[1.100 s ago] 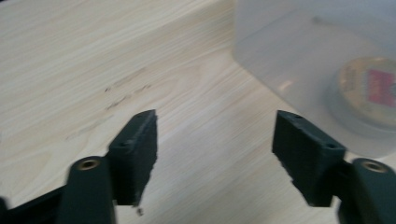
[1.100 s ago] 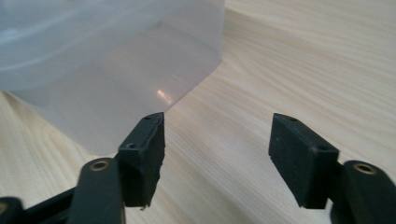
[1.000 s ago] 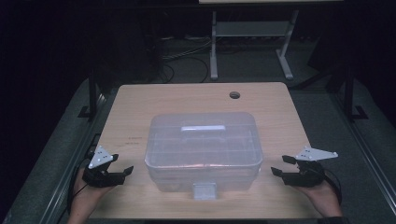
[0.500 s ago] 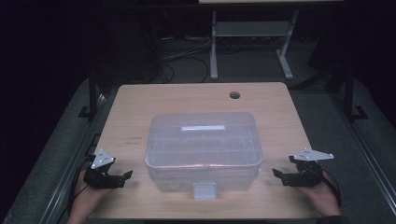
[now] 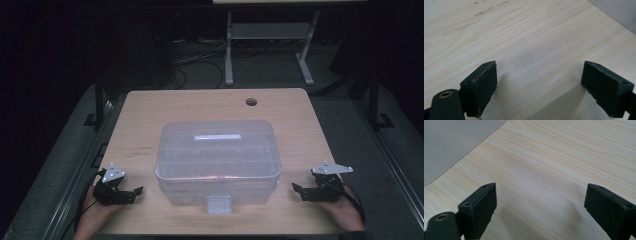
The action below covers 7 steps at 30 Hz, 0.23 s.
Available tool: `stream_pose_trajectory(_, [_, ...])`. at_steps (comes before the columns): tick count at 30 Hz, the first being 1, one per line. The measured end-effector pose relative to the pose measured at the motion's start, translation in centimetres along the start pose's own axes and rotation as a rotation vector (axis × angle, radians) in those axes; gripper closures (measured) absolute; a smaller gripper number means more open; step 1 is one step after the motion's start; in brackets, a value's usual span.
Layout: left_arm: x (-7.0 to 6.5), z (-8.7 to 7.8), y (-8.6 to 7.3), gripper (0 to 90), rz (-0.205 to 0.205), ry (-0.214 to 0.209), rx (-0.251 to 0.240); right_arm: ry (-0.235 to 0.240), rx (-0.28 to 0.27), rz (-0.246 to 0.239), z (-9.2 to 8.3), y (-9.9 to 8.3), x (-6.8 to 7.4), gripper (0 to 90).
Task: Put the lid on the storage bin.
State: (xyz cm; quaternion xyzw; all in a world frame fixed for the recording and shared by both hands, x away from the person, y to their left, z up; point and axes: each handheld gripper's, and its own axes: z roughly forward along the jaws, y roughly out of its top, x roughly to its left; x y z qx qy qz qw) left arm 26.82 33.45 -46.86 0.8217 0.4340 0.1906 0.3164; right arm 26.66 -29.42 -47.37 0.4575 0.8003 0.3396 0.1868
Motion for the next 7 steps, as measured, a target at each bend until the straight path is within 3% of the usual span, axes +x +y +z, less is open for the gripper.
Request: stream_pose_trajectory(7, [0.17,0.03,-0.23,12.7,-0.014,-0.012,-0.012,0.0,0.007,-0.006,0.13,-0.03,0.12,9.1])
